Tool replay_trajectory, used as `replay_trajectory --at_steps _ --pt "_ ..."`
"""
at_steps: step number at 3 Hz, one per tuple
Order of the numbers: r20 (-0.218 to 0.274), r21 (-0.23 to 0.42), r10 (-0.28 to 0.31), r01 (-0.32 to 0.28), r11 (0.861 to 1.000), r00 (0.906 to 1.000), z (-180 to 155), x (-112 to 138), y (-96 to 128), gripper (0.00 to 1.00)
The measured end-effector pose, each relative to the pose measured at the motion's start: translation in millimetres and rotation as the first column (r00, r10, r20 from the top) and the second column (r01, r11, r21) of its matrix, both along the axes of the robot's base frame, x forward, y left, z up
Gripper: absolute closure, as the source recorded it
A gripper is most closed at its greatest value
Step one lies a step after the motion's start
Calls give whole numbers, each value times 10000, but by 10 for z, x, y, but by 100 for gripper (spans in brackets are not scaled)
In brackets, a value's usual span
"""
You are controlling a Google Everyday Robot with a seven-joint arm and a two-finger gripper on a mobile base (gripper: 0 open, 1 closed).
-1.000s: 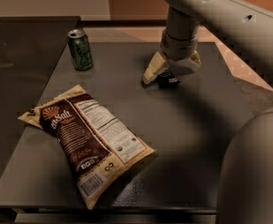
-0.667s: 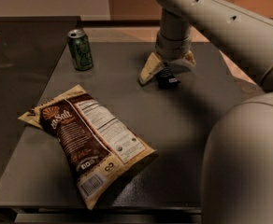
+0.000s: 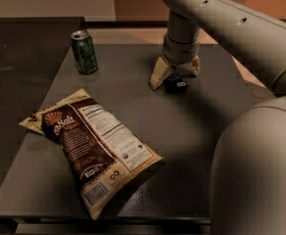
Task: Pick rxbar blueberry
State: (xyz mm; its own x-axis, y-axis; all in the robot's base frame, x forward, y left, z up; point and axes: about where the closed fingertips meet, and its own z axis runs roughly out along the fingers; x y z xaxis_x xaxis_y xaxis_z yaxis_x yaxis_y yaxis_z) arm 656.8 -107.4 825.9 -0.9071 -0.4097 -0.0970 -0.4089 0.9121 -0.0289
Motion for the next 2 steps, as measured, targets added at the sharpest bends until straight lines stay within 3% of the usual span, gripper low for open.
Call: replay_trajectory --at_steps 2 --pt "9 42 149 -149 9999 9999 21 11 26 64"
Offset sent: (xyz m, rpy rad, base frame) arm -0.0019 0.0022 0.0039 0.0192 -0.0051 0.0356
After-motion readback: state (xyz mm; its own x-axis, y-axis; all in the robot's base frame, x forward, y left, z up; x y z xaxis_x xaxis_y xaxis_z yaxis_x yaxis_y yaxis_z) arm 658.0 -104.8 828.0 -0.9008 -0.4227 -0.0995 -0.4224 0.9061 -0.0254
